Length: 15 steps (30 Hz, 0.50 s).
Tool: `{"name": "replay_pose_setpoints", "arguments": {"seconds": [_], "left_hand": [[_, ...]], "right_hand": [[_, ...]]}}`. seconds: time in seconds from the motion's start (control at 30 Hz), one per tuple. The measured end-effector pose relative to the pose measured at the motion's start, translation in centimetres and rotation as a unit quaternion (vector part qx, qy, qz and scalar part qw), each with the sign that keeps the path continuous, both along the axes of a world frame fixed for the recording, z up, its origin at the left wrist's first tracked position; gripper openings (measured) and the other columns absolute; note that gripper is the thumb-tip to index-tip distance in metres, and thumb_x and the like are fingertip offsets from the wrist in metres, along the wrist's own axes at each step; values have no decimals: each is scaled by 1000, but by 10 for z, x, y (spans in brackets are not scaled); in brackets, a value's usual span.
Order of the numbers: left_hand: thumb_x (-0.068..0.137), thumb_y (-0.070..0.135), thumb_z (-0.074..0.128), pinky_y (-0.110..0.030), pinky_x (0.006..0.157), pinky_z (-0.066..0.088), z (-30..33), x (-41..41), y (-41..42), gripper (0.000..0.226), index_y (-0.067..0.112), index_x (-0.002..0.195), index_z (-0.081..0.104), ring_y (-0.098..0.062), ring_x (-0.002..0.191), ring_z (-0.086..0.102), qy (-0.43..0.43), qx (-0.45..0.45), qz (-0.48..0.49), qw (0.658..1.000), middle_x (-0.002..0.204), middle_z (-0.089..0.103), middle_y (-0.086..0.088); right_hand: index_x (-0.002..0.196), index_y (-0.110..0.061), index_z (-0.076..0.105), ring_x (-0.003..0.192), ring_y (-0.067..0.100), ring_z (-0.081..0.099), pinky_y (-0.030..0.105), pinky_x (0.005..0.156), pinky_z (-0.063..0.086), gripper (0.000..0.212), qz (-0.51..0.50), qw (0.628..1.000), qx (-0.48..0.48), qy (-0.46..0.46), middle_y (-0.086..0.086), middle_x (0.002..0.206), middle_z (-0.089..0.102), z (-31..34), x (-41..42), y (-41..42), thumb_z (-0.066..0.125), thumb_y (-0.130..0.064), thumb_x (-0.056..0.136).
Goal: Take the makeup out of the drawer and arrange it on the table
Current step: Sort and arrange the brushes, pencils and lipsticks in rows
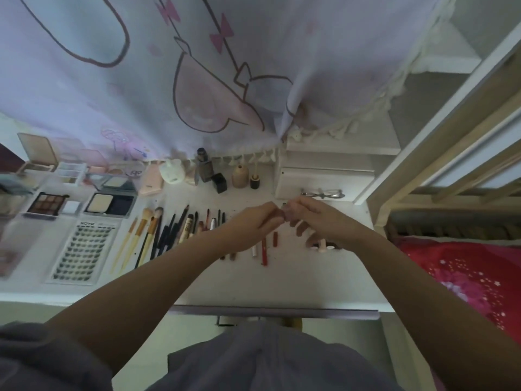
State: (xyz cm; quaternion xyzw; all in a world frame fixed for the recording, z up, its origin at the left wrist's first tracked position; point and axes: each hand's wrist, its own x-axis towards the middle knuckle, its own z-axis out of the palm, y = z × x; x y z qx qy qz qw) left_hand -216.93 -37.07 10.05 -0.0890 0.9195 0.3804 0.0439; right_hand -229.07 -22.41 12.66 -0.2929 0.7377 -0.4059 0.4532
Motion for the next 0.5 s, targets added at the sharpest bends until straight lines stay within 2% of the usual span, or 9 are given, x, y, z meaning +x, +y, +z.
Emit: {"name": "replay_pose_setpoints", "arguments": {"seconds": [0.07,0.13,0.2,0.27,0.33,0.4,0.5], "left_hand": [[98,34,40,-19,60,37,3,5,-5,21,18,106,49,-4,68,47,3,-24,-12,1000,78,49,11],[97,36,39,-18,60,37,6,8,-10,19,21,104,49,2,68,46,5,-35,-23,999,78,48,15],[97,36,39,-18,60,37,9,12,-14,17,23,102,49,2,68,46,9,-37,-29,999,77,48,16],[97,36,40,-20,62,40,12,14,-18,17,23,102,50,1,68,47,10,-42,-30,999,77,49,15],[97,37,40,-22,64,43,16,14,-20,17,24,103,50,-1,69,49,11,-56,-38,998,79,50,14],[97,37,40,-21,62,41,18,14,-20,15,26,101,49,-1,69,49,21,-63,-48,997,79,49,15],[97,35,41,-18,60,37,21,12,-21,15,24,101,50,2,68,47,36,-58,-50,996,77,48,17]], "right_hand": [[97,-22,65,50,7,49,17,45,40,42,12,999,31,5,-7,62,58,6,1,-1,37,-52,96],[92,-20,66,48,5,44,15,44,35,38,38,999,25,14,-12,54,53,10,2,-2,42,-50,96],[101,-22,63,57,3,55,15,52,42,27,55,998,15,18,-13,64,61,14,1,-3,52,-45,92],[105,-25,61,71,5,63,19,60,47,26,52,998,17,-11,-9,79,68,18,0,-4,54,-46,91],[103,-21,64,68,9,62,21,58,47,34,35,998,32,-45,-4,79,70,21,0,-5,50,-50,91],[98,-18,64,65,8,57,20,56,46,33,31,998,32,-36,-1,76,67,22,-1,-5,50,-47,92],[103,-27,63,79,5,64,19,65,49,26,37,999,3,-39,-2,91,70,21,-3,-3,64,-46,85]]}}
